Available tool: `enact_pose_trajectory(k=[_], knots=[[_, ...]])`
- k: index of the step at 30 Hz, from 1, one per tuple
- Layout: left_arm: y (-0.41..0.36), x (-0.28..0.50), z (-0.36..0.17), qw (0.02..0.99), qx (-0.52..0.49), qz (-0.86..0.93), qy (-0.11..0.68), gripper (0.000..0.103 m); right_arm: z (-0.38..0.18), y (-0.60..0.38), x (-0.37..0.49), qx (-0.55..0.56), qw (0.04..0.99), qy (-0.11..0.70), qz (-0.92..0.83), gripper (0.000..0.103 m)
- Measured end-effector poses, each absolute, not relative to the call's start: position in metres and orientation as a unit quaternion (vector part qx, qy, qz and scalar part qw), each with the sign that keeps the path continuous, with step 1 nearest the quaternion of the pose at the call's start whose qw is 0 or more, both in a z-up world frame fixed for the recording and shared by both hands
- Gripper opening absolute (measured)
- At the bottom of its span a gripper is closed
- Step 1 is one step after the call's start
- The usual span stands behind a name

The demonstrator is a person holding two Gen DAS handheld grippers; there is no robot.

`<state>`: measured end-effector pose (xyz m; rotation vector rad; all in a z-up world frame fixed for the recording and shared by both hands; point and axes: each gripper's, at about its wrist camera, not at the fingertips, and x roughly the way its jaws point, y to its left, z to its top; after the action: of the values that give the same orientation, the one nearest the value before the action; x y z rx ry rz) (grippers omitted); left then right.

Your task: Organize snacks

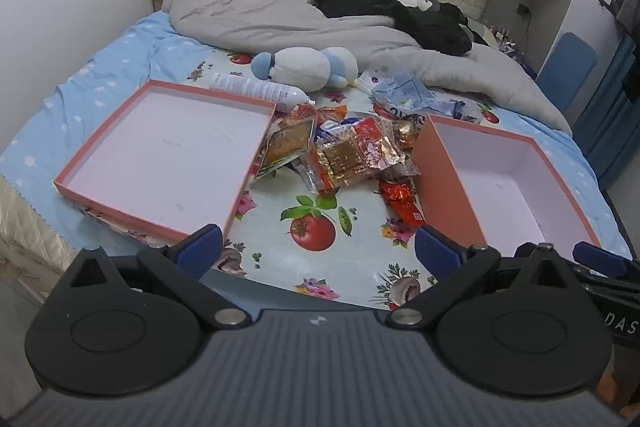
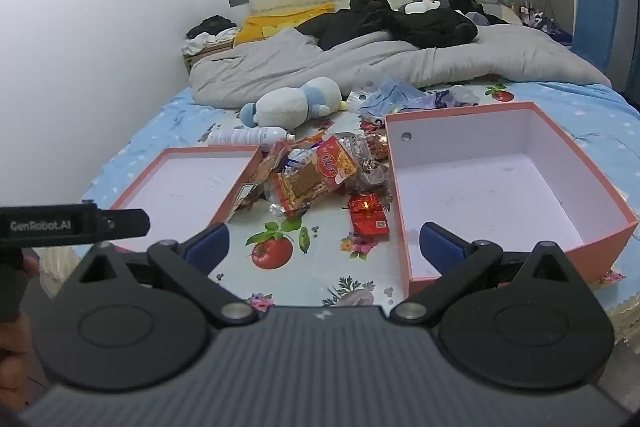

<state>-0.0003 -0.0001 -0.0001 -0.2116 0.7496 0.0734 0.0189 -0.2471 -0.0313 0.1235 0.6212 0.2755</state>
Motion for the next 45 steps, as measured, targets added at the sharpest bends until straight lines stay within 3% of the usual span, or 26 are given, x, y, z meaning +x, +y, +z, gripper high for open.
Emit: enact_pose_trajectory(k=[2, 45], knots=[[0.0, -0.001, 0.0, 0.924, -0.105, 0.033, 0.367, 0.103, -0.032, -0.247, 0.021, 0.074, 0.93, 0.332, 0.139, 0.103], [-0.001, 0.012, -0.024, 0.917, -0.107, 0.026, 0.383, 0.103, -0.05, -0.245, 0.019, 0.081, 0.931, 0.333, 0.125, 0.103]])
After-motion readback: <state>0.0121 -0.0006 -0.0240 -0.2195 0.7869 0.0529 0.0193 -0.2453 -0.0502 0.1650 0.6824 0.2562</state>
